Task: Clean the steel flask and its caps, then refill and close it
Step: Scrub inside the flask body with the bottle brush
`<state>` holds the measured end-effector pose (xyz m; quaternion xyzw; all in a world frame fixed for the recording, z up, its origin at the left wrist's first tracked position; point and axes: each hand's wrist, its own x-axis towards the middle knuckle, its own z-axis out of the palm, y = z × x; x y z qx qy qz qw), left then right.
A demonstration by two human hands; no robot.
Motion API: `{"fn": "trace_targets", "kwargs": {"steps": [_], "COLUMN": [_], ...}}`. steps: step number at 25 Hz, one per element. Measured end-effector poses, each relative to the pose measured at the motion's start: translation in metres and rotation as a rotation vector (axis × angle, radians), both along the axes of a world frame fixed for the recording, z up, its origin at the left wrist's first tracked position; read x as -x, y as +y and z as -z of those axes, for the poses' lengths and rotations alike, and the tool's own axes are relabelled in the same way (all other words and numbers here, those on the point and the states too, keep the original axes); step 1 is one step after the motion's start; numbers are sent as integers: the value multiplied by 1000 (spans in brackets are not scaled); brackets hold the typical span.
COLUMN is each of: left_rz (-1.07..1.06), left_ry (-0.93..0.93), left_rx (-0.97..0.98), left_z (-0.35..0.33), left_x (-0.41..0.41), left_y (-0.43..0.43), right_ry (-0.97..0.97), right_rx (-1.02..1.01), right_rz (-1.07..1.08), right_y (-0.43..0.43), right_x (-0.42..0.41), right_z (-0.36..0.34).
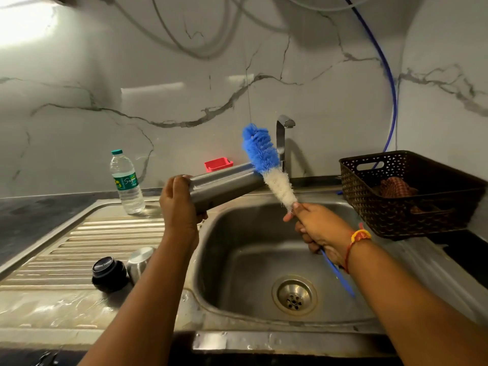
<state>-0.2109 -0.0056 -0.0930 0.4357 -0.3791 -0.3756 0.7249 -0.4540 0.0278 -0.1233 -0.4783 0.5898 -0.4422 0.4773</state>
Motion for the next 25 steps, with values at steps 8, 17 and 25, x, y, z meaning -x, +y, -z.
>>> {"fn": "trace_targets", "kwargs": {"steps": [8, 17, 25], "left_rz": [22, 141, 426], "left_ry": [6, -139, -174], "left_rx": [-10, 59, 60], "left_z": [1, 4, -1], "left_x": [-5, -9, -6], "left_y": [-1, -7, 6], "right_ry": [-8, 83, 389], "right_rx": [-70, 130, 355], "right_rz": [-40, 32, 220], "right_y": [3, 1, 1], "right_x": [7, 8, 16], "right_z": [-6, -6, -7]}}
